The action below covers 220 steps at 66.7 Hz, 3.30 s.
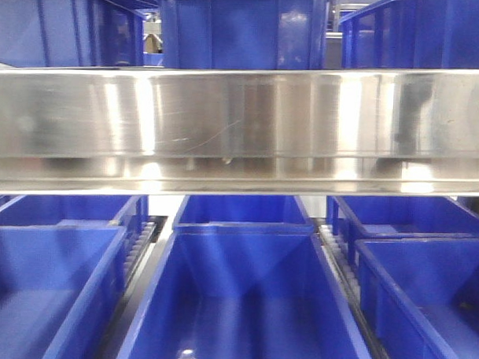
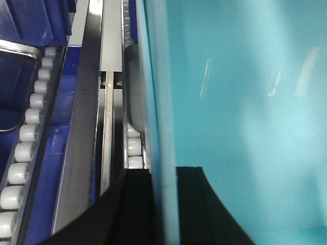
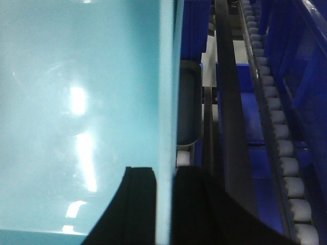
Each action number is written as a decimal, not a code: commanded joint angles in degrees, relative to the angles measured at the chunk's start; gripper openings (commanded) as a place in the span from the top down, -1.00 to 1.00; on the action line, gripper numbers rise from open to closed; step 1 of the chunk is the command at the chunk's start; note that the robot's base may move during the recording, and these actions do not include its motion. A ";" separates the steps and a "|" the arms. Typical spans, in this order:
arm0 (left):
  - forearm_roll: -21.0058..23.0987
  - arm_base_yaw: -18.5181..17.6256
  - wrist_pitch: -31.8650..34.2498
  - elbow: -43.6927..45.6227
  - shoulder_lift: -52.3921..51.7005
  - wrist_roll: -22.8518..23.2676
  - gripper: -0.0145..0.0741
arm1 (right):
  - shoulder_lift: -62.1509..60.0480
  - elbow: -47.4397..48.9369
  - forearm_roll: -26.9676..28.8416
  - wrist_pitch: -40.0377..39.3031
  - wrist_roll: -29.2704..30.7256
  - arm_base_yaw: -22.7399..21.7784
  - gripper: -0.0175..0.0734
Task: Move two blue bins to right shelf middle
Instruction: 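Pull the held teal bin back toward the robot, clear of the shelf, then drive the base away from the shelf, holding the teal bin in both grippers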
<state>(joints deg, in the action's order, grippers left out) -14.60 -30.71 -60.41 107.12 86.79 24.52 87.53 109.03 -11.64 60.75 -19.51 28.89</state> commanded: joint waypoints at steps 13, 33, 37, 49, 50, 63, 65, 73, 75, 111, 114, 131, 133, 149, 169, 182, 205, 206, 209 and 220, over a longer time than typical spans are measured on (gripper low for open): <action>1.20 -0.29 11.90 1.00 -0.51 -0.60 0.92 | -1.36 1.16 2.11 -7.26 1.01 0.27 0.98; 1.20 -0.29 13.89 1.00 -0.16 -0.60 0.92 | -1.36 1.16 2.11 -7.26 1.01 0.27 0.98; 1.20 -0.29 13.89 1.00 -0.16 -0.60 0.92 | -1.36 1.16 2.11 -7.26 1.01 0.27 0.98; 1.20 -0.29 13.89 1.00 -0.16 -0.60 0.92 | -1.36 1.16 2.11 -7.26 1.01 0.27 0.98; 1.09 -0.29 13.89 1.00 -0.16 -0.60 0.92 | -1.36 1.16 2.11 -7.26 1.01 0.27 0.98; 0.89 -0.29 13.89 1.00 -0.16 -0.60 0.92 | -1.36 1.16 2.11 -7.26 1.01 0.27 0.98; 0.89 -0.29 13.89 1.00 -0.16 -0.60 0.92 | -1.36 1.16 2.11 -7.26 1.01 0.27 0.98; 0.74 -0.29 13.89 1.00 -0.16 -0.60 0.92 | -1.36 1.16 2.11 -7.26 1.01 0.27 0.98; 0.74 -0.29 13.89 1.00 -0.16 -0.60 0.92 | -1.36 1.16 2.11 -7.26 1.01 0.27 0.98; 0.74 -0.29 13.89 1.00 -0.16 -0.60 0.92 | -1.36 1.16 2.11 -7.26 1.01 0.27 0.98; 0.74 -0.29 13.89 1.00 -0.16 -0.60 0.92 | -1.36 1.16 2.11 -7.26 1.01 0.27 0.98; 0.74 -0.29 13.89 1.00 -0.16 -0.60 0.92 | -1.36 1.16 2.11 -7.26 1.01 0.27 0.98; 0.74 -0.29 13.89 1.00 -0.16 -0.60 0.92 | -1.36 1.16 2.11 -7.26 1.01 0.27 0.98; 0.74 -0.29 13.89 1.00 -0.16 -0.60 0.92 | -1.36 1.16 2.11 -7.26 1.01 0.27 0.98; 0.74 -0.29 13.89 1.00 -0.16 -0.60 0.92 | -1.36 1.16 2.11 -7.26 1.01 0.27 0.98; 0.74 -0.29 13.89 1.00 -0.16 -0.60 0.92 | -1.36 1.16 2.11 -7.26 1.01 0.27 0.98; 0.74 -0.29 13.89 1.00 -0.16 -0.60 0.92 | -1.36 1.16 2.11 -7.26 1.01 0.27 0.98; 0.74 -0.29 13.89 1.00 -0.16 -0.60 0.92 | -1.36 1.16 2.11 -7.26 1.01 0.27 0.98; 0.74 -0.29 13.89 1.00 -0.16 -0.60 0.92 | -1.36 1.16 2.11 -7.26 1.01 0.27 0.98; 0.74 -0.29 13.89 1.00 -0.16 -0.60 0.92 | -1.36 1.16 2.11 -7.26 1.01 0.27 0.98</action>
<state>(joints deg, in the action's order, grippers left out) -16.15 -30.71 -53.88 107.12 87.37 23.93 87.31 109.03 -13.05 59.55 -19.51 28.76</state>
